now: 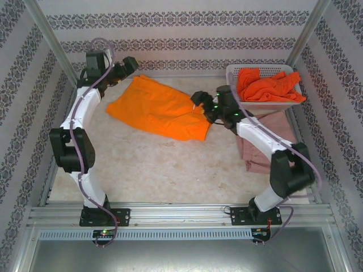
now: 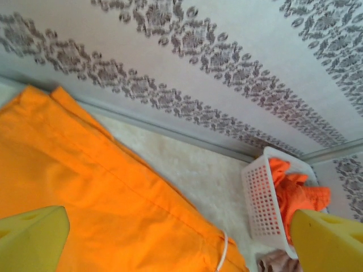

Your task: Fold and stack the shorts

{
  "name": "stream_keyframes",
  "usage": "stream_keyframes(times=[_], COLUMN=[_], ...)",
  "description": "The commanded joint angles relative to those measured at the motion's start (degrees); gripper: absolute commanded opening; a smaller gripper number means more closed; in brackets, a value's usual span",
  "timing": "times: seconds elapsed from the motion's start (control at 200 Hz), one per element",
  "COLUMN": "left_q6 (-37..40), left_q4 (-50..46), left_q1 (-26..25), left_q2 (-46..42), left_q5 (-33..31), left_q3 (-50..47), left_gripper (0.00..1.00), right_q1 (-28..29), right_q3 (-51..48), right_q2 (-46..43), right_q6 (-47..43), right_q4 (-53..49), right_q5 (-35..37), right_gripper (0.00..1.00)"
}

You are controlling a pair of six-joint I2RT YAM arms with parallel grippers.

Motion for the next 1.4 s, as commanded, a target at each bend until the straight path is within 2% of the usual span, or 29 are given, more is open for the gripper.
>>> stream_keyframes(times=[0.0,0.245,0.46,0.674,0.909,1.049,1.249,1.394], left_q6=[-5.07,-6.05,-4.43,-3.23,-2.16,-3.43,-5.09,-5.44], left_q4=[13.19,16.62,17.65,19.6,22.15,26.33,28.89,25.29], left_q1=[-0.57,-0.59,-0.52,-0.3,-0.06,-0.22,-0.76,-0.94], left_q2=[2.27,8.49,12.0,9.76,1.93,-4.59,-18.16,-29.91], left_q5=[2.88,3.89,3.11,2.49,1.13,1.1,-0.73,-3.21], left_q3=[-8.81,-13.57,-17.75,-25.02,-38.15,-49.68,-67.45,-75.99], left_gripper=[1.0,1.0,1.0,1.0,1.0,1.0,1.0,1.0], right_q1=[1.8,2.04,0.58,-1.68,-4.2,-5.72,-6.79,-6.91], right_q3=[3.52,4.23,0.03,-4.0,-8.54,-10.13,-13.44,-16.51], right_q2=[5.76,14.0,15.05,14.31,12.61,11.99,10.47,6.95], right_q6=[-1.32,-0.1,-0.99,-3.3,-6.89,-11.46,-15.51,-17.89], right_q4=[0.51,1.57,2.0,1.49,0.89,-1.63,-3.48,-5.37], right_q5=[-3.37,-5.56,-6.3,-8.05,-11.18,-14.55,-18.52,-19.51], right_gripper=[0.87,0.88,0.88,0.88,0.89,0.91,0.92,0.93])
